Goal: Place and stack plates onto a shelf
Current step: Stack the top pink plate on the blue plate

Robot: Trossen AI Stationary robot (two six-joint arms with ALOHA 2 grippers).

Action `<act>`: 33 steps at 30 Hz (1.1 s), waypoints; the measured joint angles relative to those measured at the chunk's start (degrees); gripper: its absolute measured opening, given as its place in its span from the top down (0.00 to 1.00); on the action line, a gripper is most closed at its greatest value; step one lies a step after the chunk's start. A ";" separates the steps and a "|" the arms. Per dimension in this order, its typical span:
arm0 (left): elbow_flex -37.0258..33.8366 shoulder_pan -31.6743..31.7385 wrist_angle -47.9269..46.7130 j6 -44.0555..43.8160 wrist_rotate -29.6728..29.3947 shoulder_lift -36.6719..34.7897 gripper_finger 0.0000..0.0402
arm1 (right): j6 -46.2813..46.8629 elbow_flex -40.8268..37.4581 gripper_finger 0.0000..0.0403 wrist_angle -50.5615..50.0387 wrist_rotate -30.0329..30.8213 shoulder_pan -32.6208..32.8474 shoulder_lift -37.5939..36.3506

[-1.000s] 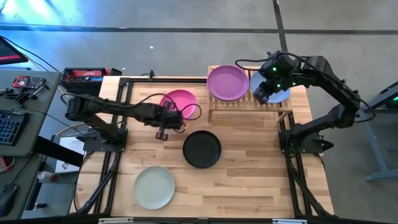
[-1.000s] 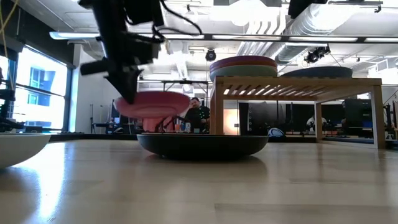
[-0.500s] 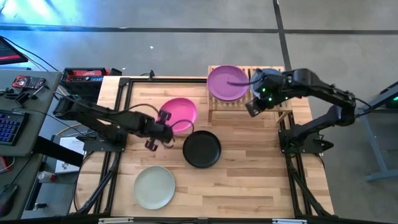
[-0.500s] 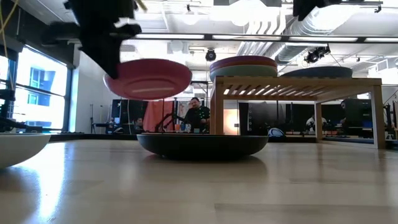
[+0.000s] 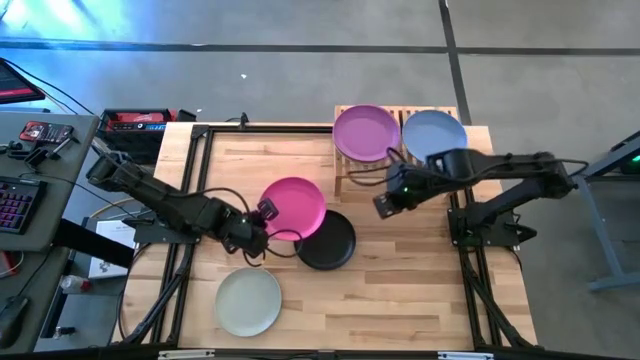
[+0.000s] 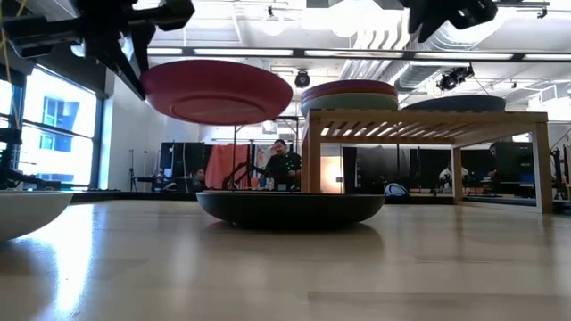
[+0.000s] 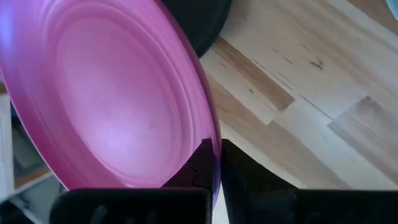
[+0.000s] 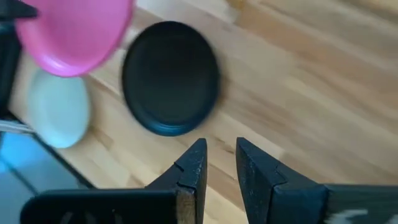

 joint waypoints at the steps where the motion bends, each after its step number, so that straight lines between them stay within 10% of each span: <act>1: 0.00 -0.26 -0.01 1.15 0.00 0.02 1.00 | 0.71 -1.02 0.84 2.24 0.01 0.60 0.00; 17: 0.00 -2.78 2.87 10.32 -2.65 0.02 0.99 | -4.36 -12.32 0.82 35.86 7.99 3.67 0.00; 33: 0.00 -2.13 9.69 24.85 -7.53 0.04 0.98 | -3.93 -12.45 0.73 36.67 5.26 -0.77 4.58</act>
